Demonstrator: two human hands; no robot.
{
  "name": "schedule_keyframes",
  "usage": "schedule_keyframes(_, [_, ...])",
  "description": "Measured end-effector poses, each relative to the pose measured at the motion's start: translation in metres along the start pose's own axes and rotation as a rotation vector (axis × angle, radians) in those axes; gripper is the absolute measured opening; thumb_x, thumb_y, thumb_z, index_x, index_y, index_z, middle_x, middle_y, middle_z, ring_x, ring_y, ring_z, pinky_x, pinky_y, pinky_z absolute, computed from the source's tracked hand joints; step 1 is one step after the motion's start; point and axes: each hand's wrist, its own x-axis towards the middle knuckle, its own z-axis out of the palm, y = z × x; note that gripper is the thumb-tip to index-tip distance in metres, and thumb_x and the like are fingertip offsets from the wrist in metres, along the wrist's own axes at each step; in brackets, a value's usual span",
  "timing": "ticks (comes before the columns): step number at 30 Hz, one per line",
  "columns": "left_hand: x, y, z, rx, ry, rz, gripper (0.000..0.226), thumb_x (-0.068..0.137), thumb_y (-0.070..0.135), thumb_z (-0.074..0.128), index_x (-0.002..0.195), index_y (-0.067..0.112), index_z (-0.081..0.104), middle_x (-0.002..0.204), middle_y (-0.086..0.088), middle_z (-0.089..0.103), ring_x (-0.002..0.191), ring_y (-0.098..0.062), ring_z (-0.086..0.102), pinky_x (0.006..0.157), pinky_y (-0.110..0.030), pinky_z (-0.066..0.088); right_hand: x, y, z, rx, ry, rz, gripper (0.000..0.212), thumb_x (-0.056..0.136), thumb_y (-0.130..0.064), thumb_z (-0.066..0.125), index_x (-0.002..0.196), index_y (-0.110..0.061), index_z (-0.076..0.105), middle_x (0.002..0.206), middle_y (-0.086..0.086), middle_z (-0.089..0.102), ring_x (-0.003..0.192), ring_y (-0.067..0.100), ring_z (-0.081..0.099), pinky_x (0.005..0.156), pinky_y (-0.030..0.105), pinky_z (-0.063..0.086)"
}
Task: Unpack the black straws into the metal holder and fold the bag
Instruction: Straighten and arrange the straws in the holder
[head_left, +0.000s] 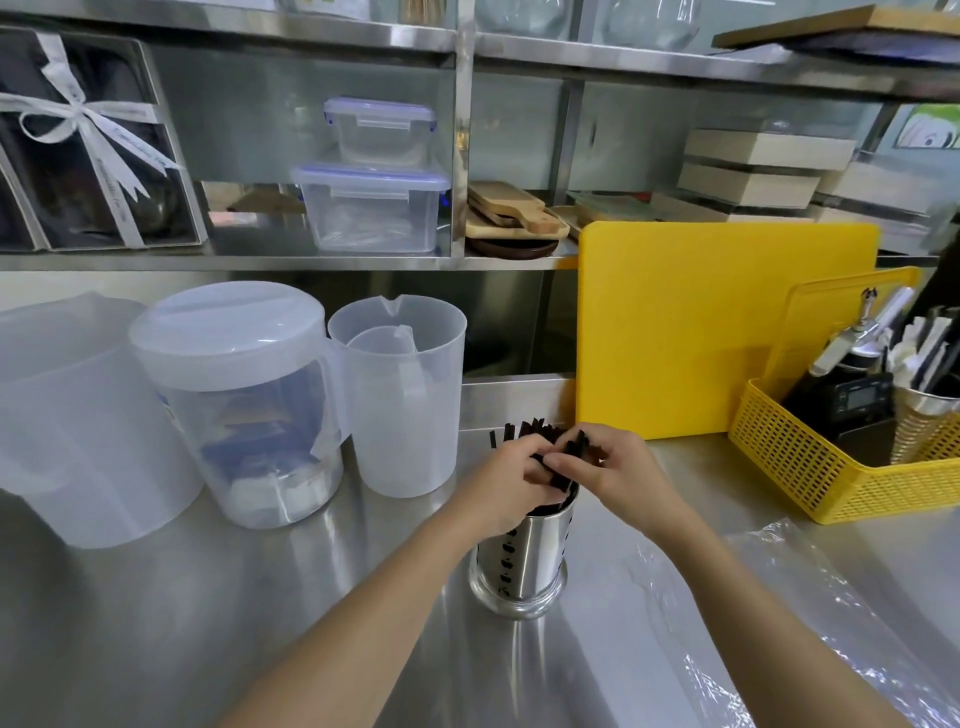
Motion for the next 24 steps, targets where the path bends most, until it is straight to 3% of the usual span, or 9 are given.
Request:
schedule_keyframes(5, [0.0,-0.002,0.006,-0.042,0.046,0.011,0.021,0.08,0.011,0.066,0.099,0.013,0.057,0.082,-0.002,0.07,0.09,-0.025,0.067,0.09,-0.048,0.05,0.003,0.003,0.001,0.0,-0.084,0.037,0.006,0.078,-0.019,0.071,0.075,-0.016,0.068,0.066,0.0,0.063,0.055,0.0,0.049,0.051,0.01,0.037])
schedule_keyframes(8, [0.001,-0.005,0.006,-0.051,0.053,-0.017,0.018,0.08,0.009,0.066,0.093,0.017,0.057,0.083,-0.006,0.072,0.093,-0.027,0.067,0.093,-0.047,0.049,0.001,0.004,0.001,0.042,-0.058,0.023,0.004,0.078,-0.022,0.072,0.075,-0.022,0.069,0.062,-0.006,0.059,0.053,0.002,0.047,0.051,0.011,0.036])
schedule_keyframes(11, [0.004,-0.005,0.005,-0.006,0.006,-0.016,0.017,0.08,0.012,0.068,0.087,0.02,0.055,0.088,-0.011,0.072,0.09,-0.027,0.067,0.09,-0.044,0.049,0.0,0.008,0.003,-0.002,-0.057,0.03,0.012,0.081,-0.017,0.069,0.071,-0.024,0.067,0.061,-0.002,0.058,0.046,0.003,0.048,0.049,0.014,0.036])
schedule_keyframes(14, [0.003,-0.006,0.01,0.045,0.035,0.023,0.019,0.081,0.015,0.067,0.093,0.02,0.055,0.078,0.005,0.068,0.076,-0.008,0.063,0.079,-0.03,0.05,0.003,0.012,0.004,-0.054,-0.131,0.103,0.007,0.08,-0.018,0.07,0.074,-0.018,0.066,0.062,0.005,0.058,0.04,0.005,0.044,0.043,0.02,0.039])
schedule_keyframes(17, [0.002,-0.008,0.013,0.046,0.075,0.04,0.022,0.082,0.011,0.065,0.099,0.018,0.056,0.065,0.013,0.062,0.058,0.008,0.054,0.068,-0.016,0.045,0.003,0.012,0.003,-0.063,-0.126,0.102,0.008,0.077,-0.02,0.073,0.078,-0.018,0.066,0.065,-0.002,0.058,0.047,0.003,0.047,0.046,0.014,0.038])
schedule_keyframes(19, [0.003,-0.01,0.011,0.06,0.073,0.031,0.022,0.081,0.011,0.066,0.1,0.016,0.057,0.066,0.01,0.062,0.059,0.004,0.054,0.07,-0.023,0.047,0.003,0.014,0.004,-0.07,-0.108,0.086,0.009,0.076,-0.022,0.074,0.078,-0.022,0.065,0.071,-0.003,0.061,0.058,0.002,0.05,0.055,0.014,0.04])
schedule_keyframes(22, [0.004,-0.009,0.009,0.117,-0.001,-0.007,0.02,0.078,0.016,0.067,0.094,0.022,0.057,0.078,0.003,0.064,0.073,-0.013,0.058,0.081,-0.039,0.05,0.004,0.018,0.004,-0.119,-0.165,0.122,0.007,0.078,-0.021,0.071,0.078,-0.016,0.067,0.078,0.007,0.065,0.068,0.012,0.053,0.064,0.026,0.044])
schedule_keyframes(24, [0.002,-0.009,0.008,0.13,-0.022,-0.017,0.02,0.079,0.018,0.067,0.096,0.023,0.058,0.089,0.002,0.066,0.085,-0.017,0.062,0.086,-0.038,0.049,0.005,0.017,0.003,-0.142,-0.193,0.129,0.006,0.078,-0.021,0.071,0.079,-0.018,0.066,0.08,0.005,0.065,0.069,0.011,0.054,0.065,0.025,0.044])
